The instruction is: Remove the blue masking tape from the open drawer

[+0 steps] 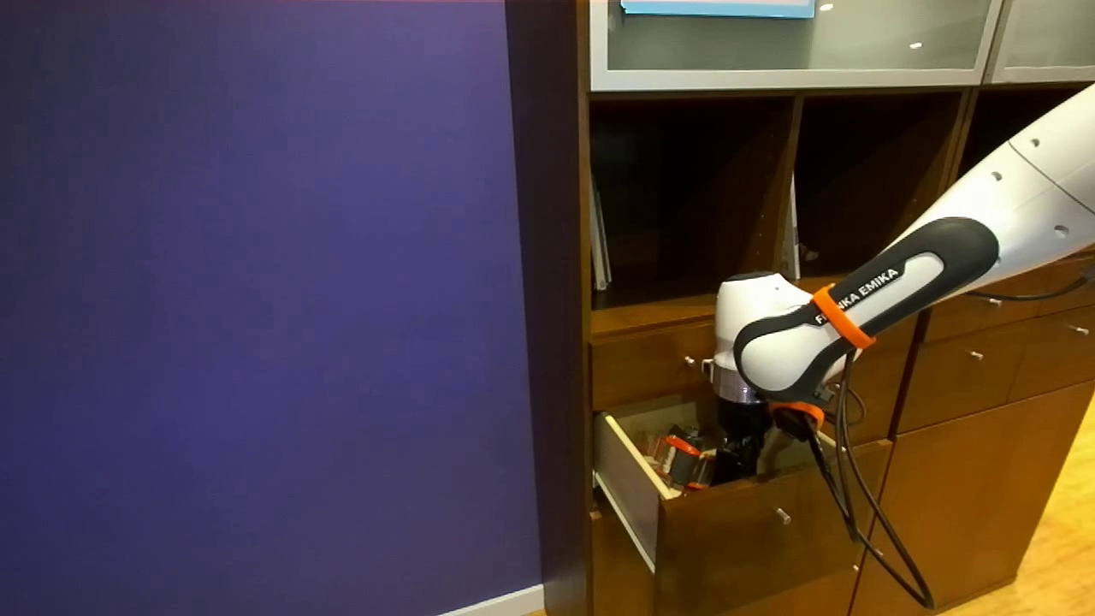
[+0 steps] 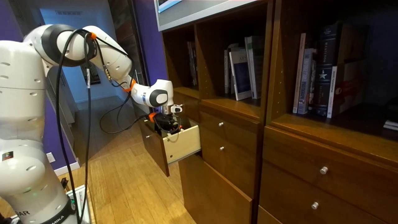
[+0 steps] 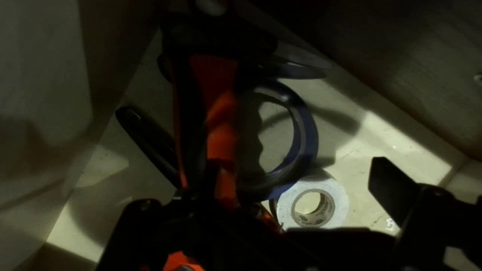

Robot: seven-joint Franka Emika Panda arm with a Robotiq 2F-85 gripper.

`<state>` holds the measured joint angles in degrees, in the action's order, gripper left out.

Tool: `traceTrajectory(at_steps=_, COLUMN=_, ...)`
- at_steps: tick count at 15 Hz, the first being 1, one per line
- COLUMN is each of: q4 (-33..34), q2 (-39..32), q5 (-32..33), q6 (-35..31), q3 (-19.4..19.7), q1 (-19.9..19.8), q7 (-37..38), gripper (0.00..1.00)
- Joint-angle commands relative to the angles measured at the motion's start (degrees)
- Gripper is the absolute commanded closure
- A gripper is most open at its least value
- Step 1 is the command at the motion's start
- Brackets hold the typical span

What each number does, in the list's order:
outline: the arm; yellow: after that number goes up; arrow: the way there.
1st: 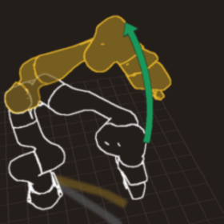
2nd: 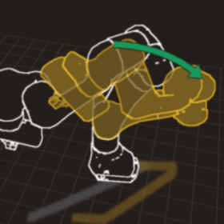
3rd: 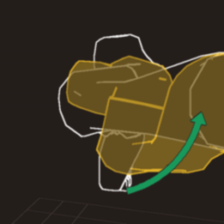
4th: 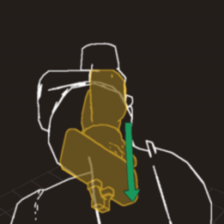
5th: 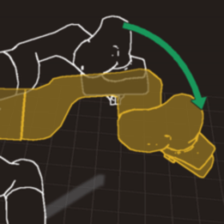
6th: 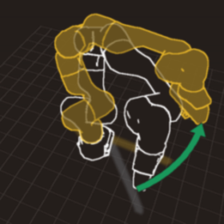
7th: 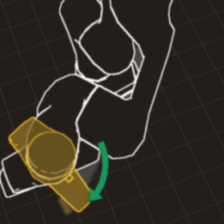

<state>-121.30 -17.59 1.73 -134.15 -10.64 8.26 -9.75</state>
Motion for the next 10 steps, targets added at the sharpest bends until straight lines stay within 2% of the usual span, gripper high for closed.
traceTrajectory(at_steps=1, q4=0.74, q2=-0.31, q5=-4.58, q6=-0.13, q3=-1.28, q1=-0.24, q7=-0.77, gripper=0.00)
traceTrajectory(at_steps=10, q4=1.40, q2=-3.71, q5=-3.34, q6=-5.69, q3=-0.77, q1=0.21, q7=-0.31, gripper=0.00)
